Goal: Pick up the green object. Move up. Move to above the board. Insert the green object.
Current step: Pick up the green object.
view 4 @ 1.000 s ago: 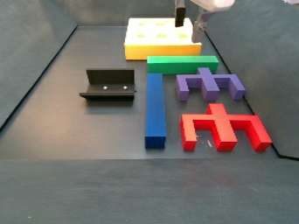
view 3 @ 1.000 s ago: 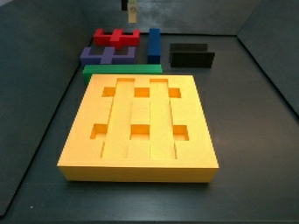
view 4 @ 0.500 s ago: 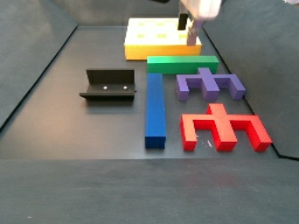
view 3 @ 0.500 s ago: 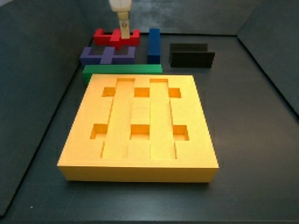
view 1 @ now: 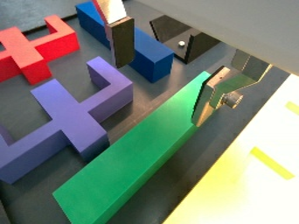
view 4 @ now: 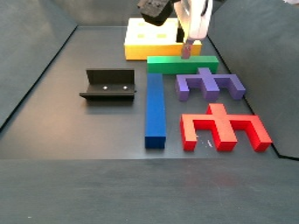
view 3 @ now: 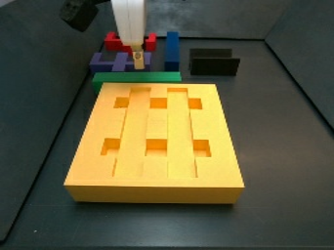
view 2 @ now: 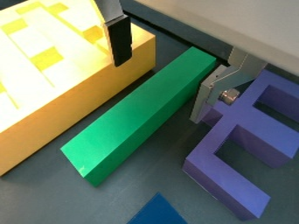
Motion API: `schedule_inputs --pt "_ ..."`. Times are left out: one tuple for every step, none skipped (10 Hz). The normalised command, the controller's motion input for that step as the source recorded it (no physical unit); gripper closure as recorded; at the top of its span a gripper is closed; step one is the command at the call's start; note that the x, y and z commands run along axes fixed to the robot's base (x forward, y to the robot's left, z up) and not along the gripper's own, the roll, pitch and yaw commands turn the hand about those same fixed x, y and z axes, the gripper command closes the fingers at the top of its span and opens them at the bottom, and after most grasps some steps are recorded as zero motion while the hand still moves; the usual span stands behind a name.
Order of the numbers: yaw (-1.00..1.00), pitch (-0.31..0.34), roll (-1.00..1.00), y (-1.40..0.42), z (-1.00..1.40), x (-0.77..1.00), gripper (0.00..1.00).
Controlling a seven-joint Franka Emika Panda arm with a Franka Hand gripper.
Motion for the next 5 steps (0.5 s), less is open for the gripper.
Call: schedule_inputs --pt "0.12 0.000 0.00 -0.14 -0.27 0.06 0.00" --pt "0.08 0.046 0.07 -0.19 -0.29 0.05 0.00" --pt "0.00 0.049 0.10 -0.09 -0.33 0.00 0.00" --pt "0.03 0.050 0.10 -0.03 -0.36 0.00 0.00" --pt "0.03 0.087 0.08 0.00 -0.30 0.04 0.00"
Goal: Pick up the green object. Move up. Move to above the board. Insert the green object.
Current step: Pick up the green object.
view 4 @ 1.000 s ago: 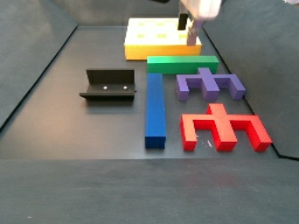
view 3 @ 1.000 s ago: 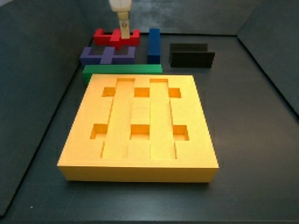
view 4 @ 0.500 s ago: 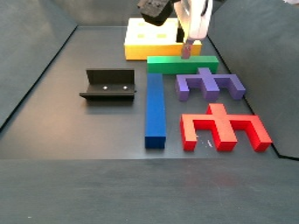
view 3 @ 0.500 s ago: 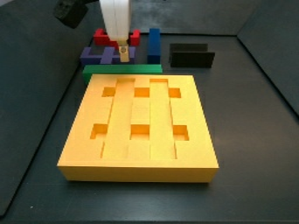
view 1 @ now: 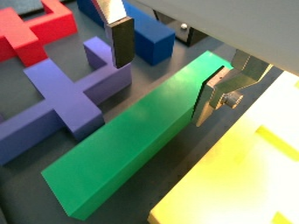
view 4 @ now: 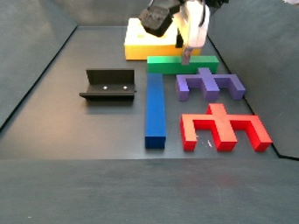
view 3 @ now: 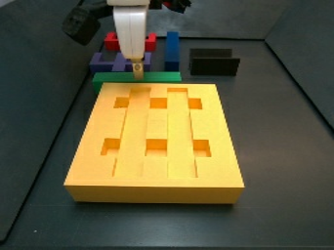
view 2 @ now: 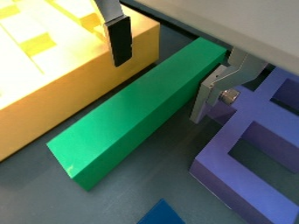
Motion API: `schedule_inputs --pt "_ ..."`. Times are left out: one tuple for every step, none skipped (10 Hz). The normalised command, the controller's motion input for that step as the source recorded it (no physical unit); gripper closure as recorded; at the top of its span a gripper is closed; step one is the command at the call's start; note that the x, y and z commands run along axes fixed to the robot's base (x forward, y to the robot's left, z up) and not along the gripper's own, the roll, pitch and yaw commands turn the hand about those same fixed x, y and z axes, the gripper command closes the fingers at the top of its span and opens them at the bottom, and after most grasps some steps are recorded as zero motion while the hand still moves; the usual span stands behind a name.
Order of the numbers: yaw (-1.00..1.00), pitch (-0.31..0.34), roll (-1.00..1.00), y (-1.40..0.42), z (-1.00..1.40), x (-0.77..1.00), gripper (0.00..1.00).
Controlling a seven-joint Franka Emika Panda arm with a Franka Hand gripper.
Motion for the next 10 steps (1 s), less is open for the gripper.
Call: schedule_inputs --pt "0.01 0.086 0.07 0.00 -0.25 0.01 0.00" --pt "0.00 0.064 0.06 0.00 -0.28 -0.02 0.00" --pt "0.00 0.053 0.04 0.00 -0.27 -0.08 0.00" --pt "0.00 0.043 0.05 0.00 -0.24 -0.05 0.00" --pt "0.00 0.036 0.05 0.00 -0.24 0.00 0.00" --pt "0.00 0.041 0.08 0.00 -0.24 0.00 0.00" --pt "0.00 0.050 0.10 0.00 -0.22 0.00 0.00" --pt "0.00 0.056 0.06 0.00 -0.11 0.00 0.00" --pt "0.00 0.041 0.02 0.01 -0.13 0.00 0.00" --pt "0.00 0.026 0.00 0.00 -0.13 0.00 0.00"
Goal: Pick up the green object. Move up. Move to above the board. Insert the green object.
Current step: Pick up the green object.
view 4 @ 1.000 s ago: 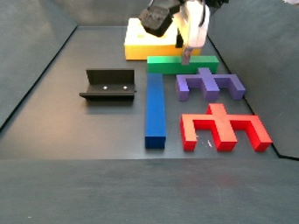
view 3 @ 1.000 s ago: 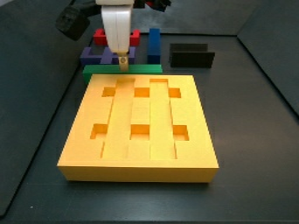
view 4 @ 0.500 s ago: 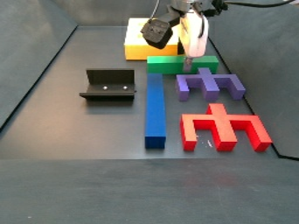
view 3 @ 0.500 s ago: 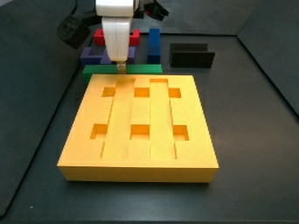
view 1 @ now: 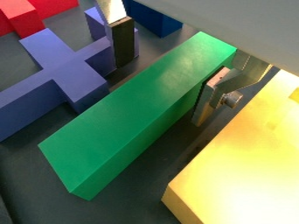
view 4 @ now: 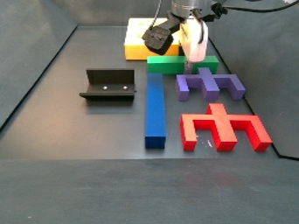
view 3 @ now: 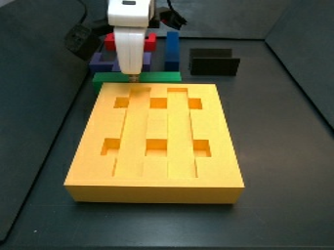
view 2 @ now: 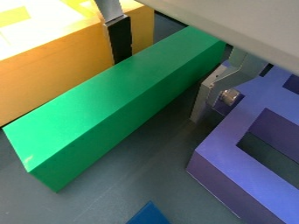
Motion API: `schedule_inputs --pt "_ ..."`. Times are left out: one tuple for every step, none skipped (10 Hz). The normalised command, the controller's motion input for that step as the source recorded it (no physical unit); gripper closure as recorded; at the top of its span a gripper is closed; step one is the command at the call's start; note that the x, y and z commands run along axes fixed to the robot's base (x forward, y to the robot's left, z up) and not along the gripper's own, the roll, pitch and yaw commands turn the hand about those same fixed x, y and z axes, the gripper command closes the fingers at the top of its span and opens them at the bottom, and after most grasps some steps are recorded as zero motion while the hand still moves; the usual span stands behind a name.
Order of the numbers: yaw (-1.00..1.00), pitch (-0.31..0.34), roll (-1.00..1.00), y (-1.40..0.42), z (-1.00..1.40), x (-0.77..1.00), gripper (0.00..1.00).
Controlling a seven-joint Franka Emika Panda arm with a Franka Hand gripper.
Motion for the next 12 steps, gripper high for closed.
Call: schedule_inputs --pt "0.00 0.000 0.00 0.00 -0.14 0.00 0.00" --pt "0.00 0.000 0.00 0.00 -0.19 0.00 0.00" --pt "0.00 0.000 0.00 0.00 -0.20 0.00 0.00" --pt "0.00 0.000 0.00 0.00 -0.14 0.00 0.00" --pt "0.00 0.000 0.01 0.00 -0.05 0.00 0.00" --pt "0.00 0.000 0.00 0.00 0.00 0.00 0.00" --pt "0.00 0.000 0.00 0.00 0.00 0.00 1.00" --pt "0.00 0.000 0.00 0.00 0.00 0.00 1.00" --pt "0.00 0.000 0.00 0.00 0.00 0.00 1.00" --pt "0.00 0.000 0.00 0.00 0.00 0.00 1.00" --pt "0.00 0.000 0.00 0.00 0.00 0.00 1.00" --pt "0.00 0.000 0.00 0.00 0.00 0.00 1.00"
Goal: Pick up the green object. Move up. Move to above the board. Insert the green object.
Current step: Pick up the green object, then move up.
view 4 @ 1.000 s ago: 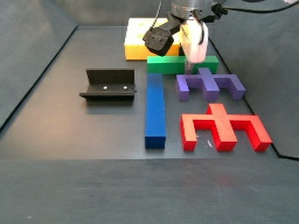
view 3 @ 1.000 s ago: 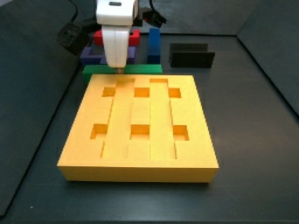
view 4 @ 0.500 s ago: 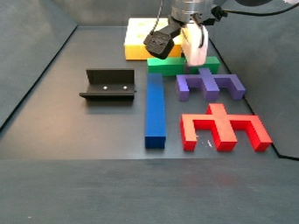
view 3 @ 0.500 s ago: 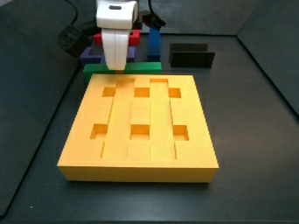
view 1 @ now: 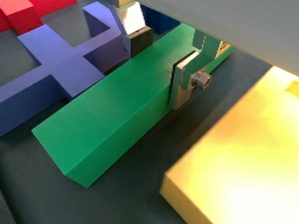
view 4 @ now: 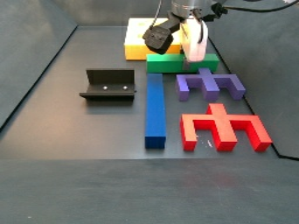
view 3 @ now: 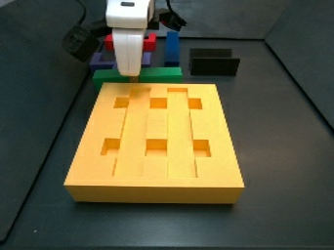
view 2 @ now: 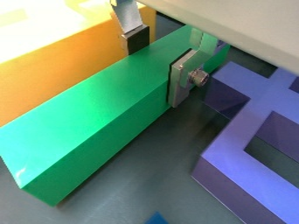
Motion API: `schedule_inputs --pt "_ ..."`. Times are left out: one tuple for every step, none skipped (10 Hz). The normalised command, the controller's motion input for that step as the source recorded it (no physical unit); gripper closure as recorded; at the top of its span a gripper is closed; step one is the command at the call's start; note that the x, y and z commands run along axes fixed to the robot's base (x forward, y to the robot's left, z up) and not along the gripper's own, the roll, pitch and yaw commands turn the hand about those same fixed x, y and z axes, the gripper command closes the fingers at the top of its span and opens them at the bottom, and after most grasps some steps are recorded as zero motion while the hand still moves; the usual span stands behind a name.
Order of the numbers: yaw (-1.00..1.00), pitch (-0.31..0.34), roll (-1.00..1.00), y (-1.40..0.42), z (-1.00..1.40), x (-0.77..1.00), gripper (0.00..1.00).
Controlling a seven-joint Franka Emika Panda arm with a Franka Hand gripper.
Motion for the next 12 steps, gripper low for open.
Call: schedule_inputs --pt "0.00 0.000 0.00 0.00 0.00 0.00 1.00" --pt "0.00 0.000 0.00 0.00 0.00 0.00 1.00" --pt "0.00 0.000 0.00 0.00 0.00 0.00 1.00" --pt "0.00 0.000 0.00 0.00 0.00 0.00 1.00" --pt "0.00 0.000 0.00 0.00 0.00 0.00 1.00" --pt "0.00 0.000 0.00 0.00 0.00 0.00 1.00" --pt "0.00 0.000 0.00 0.00 0.00 0.00 1.00" --pt "0.00 0.000 0.00 0.00 0.00 0.00 1.00" --pt "0.00 0.000 0.00 0.00 0.00 0.00 1.00" --pt "0.00 0.000 0.00 0.00 0.00 0.00 1.00" --pt "0.00 0.000 0.00 0.00 0.83 0.00 1.00" --pt "0.01 0.011 0.00 0.00 0.86 0.00 1.00"
